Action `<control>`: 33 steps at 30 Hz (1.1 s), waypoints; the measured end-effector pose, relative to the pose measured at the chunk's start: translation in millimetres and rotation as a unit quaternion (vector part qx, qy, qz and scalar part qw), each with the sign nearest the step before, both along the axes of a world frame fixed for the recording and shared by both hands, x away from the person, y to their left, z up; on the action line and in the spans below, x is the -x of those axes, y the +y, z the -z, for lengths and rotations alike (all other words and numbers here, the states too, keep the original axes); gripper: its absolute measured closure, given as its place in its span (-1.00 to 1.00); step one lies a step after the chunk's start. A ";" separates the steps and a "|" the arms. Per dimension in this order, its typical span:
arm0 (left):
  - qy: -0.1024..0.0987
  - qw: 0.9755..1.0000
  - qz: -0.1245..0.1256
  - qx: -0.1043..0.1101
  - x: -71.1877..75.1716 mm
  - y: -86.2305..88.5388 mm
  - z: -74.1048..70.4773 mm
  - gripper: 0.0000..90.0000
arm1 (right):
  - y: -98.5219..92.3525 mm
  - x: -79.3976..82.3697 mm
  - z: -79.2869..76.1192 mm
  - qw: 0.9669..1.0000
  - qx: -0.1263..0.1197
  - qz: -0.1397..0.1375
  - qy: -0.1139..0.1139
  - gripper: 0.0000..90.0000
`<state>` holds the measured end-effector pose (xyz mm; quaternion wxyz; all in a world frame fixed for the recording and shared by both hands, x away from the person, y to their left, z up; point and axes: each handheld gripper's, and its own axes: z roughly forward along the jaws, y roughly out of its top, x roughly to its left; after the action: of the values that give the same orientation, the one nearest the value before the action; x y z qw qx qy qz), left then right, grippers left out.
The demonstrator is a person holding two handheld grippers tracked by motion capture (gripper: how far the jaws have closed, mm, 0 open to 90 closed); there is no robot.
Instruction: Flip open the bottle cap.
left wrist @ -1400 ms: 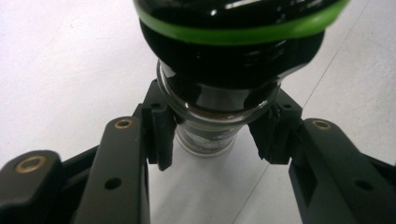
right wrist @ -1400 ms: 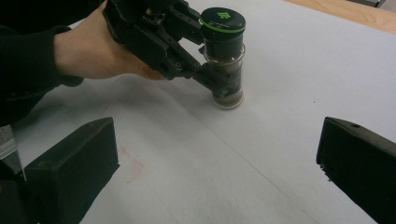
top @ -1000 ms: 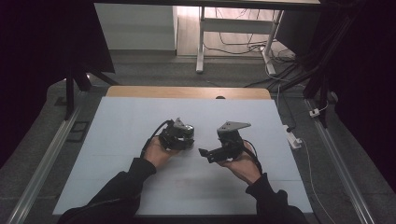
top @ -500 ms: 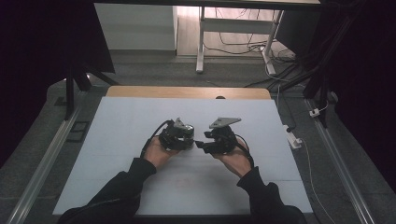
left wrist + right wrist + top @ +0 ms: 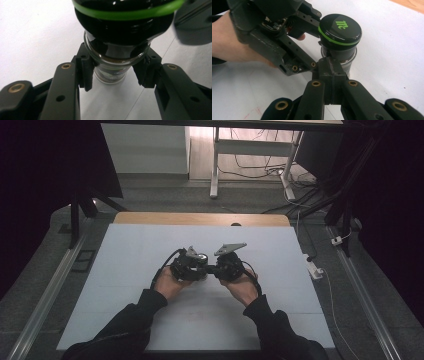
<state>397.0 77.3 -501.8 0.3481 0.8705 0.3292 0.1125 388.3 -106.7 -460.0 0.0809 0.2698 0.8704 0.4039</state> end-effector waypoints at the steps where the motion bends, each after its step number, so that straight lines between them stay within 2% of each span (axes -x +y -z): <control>1: 0.000 1.000 0.000 0.000 0.0 -0.1 0.0 0.19 | 1.1 -0.8 1.3 1.000 0.001 0.000 0.001 0.98; 9: -0.002 1.000 -0.001 0.004 0.4 0.5 1.1 0.19 | 4.7 -2.7 4.1 1.000 0.000 0.001 0.001 0.98; 14: -0.005 1.000 0.000 0.005 0.8 0.5 1.6 0.19 | 5.1 -1.3 0.4 1.000 -0.010 -0.001 -0.002 0.98; 22: -0.007 1.000 0.001 0.006 1.2 0.5 2.1 0.19 | 4.5 -0.8 -0.5 1.000 -0.011 0.000 -0.001 0.98; 29: -0.010 1.000 0.006 -0.002 1.5 0.4 1.5 0.19 | 3.9 0.4 -6.1 1.000 -0.023 0.001 -0.005 0.98; 33: -0.009 1.000 0.004 0.001 1.5 0.4 1.7 0.19 | 3.2 -0.2 -6.3 1.000 -0.027 0.003 -0.001 0.98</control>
<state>395.5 77.7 -503.6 0.3525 0.8702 0.3231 0.1185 388.5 -103.5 -453.7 0.0759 0.2744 0.8583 0.4270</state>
